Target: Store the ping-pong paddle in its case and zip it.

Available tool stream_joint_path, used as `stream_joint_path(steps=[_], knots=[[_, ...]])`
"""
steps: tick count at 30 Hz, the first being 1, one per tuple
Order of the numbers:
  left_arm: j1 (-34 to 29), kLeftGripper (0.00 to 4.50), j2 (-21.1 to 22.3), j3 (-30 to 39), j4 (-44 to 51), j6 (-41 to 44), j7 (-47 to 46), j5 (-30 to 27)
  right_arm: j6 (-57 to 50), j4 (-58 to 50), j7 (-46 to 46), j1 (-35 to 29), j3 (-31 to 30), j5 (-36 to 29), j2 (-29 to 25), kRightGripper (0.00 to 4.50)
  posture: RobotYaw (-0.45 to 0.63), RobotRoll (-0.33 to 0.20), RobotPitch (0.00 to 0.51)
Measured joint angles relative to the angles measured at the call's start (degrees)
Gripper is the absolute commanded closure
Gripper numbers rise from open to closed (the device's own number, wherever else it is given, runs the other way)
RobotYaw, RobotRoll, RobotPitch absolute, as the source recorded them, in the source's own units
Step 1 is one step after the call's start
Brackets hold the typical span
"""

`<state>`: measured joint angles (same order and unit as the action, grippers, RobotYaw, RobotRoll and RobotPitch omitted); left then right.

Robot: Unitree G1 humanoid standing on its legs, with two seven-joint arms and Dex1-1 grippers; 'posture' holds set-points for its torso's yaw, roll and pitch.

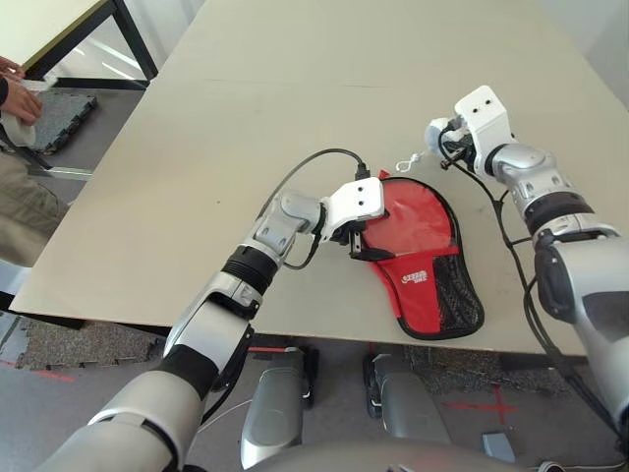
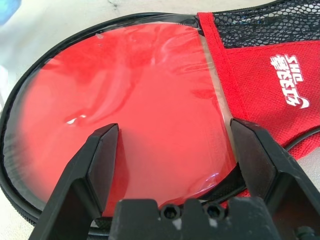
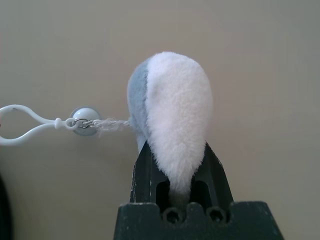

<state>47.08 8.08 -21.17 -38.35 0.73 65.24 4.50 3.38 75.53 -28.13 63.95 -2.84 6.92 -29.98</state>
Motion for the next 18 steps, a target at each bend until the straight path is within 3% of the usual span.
stream_joint_path(steps=[8, 18], knots=[[0.47, 0.0, -0.45, 0.0, -0.94, -0.08, -0.27, 0.0, -1.07, 0.0, -9.05, -3.63, 2.03, -0.43, -8.04, 4.4, 0.02, 0.0, 0.188], [2.33, 0.0, -1.29, -0.14, -4.74, -1.74, -0.01, 0.01, -4.41, -8.21, -33.25, -11.82, 3.58, -4.54, -15.3, 4.41, -0.03, 0.0, 0.189]])
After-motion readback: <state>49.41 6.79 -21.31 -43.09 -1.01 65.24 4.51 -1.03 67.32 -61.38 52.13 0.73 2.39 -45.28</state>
